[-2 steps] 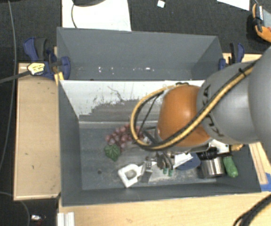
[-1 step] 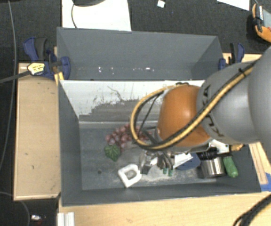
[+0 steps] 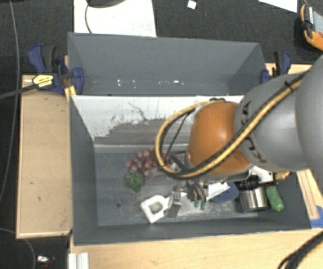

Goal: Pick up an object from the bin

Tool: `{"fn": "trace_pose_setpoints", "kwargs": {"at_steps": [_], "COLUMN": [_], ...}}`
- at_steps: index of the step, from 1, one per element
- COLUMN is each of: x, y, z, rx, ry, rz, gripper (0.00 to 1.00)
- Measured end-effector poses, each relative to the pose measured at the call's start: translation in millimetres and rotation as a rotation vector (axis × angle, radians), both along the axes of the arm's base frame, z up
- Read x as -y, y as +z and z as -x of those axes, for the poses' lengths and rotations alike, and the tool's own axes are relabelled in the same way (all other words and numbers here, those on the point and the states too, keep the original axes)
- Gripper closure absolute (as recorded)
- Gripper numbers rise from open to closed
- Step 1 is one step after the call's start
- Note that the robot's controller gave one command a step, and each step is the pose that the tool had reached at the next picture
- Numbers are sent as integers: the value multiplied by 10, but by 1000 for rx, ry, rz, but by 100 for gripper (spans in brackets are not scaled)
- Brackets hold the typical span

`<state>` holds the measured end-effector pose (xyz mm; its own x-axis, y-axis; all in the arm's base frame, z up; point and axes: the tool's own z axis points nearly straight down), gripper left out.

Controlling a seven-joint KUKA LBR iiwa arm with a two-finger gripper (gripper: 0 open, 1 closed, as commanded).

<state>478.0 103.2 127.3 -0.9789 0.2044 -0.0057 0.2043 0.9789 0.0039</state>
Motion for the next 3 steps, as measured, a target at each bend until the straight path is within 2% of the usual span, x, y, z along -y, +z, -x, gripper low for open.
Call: {"fn": "trace_pose_setpoints", "kwargs": {"at_steps": [1,2,3], "x": [0,-46,-227], "y": [-1,-590,-569], "z": [0,3,-34], "rx": [0,-5,11], "ry": [0,-68,-27], "rz": [0,-1,-3], "gripper": [0,0,0]}}
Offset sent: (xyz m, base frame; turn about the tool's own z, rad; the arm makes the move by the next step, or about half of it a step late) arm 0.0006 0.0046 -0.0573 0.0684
